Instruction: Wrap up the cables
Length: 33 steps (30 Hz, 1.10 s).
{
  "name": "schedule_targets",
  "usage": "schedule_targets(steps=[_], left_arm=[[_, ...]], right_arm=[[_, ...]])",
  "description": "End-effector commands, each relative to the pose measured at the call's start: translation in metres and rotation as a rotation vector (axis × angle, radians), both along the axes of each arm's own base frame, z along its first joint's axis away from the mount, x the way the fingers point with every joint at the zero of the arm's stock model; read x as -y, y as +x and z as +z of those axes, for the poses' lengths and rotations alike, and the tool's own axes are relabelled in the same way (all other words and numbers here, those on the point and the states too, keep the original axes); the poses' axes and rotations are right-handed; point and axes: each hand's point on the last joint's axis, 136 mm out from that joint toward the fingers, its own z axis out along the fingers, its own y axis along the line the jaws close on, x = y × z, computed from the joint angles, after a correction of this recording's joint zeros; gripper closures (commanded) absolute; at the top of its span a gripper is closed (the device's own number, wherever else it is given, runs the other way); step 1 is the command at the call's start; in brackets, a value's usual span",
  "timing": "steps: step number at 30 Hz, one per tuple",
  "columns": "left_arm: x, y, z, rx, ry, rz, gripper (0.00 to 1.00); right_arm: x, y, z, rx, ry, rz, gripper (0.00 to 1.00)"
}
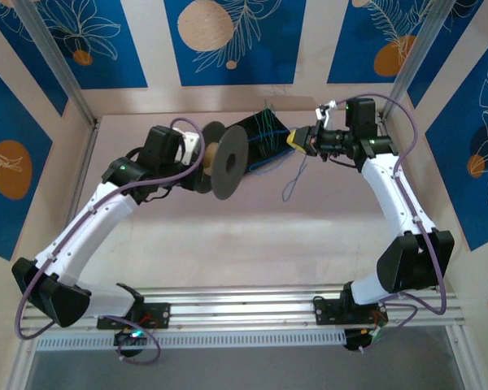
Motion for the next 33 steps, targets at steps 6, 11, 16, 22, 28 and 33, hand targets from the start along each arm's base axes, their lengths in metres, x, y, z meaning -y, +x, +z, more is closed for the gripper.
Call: schedule_targets(steps=[6, 11, 16, 22, 28, 33], left_arm=[[-0.033, 0.025, 0.010, 0.032, 0.014, 0.231, 1.00], [-0.040, 0.027, -0.024, -0.034, 0.059, 0.290, 1.00], [-0.038, 0.028, -0.041, -0.064, 0.054, 0.305, 1.00], [-0.028, 0.030, -0.062, -0.132, 0.031, 0.303, 1.00], [-0.032, 0.029, -0.096, -0.195, 0.080, 0.349, 1.00], [-0.028, 0.032, -0.117, -0.231, 0.119, 0.367, 0.96]], right_arm=[[0.013, -0.034, -0.071, -0.162, -0.127, 0.015, 1.00], [0.014, -0.051, -0.099, -0.195, -0.207, 0.032, 1.00], [0.016, -0.064, -0.117, -0.211, -0.292, 0.037, 1.00], [-0.006, -0.079, -0.114, -0.188, -0.283, 0.114, 1.00], [-0.019, -0.092, -0.101, -0.171, -0.255, 0.141, 1.00], [-0.029, -0.100, -0.096, -0.209, -0.171, 0.134, 1.00]])
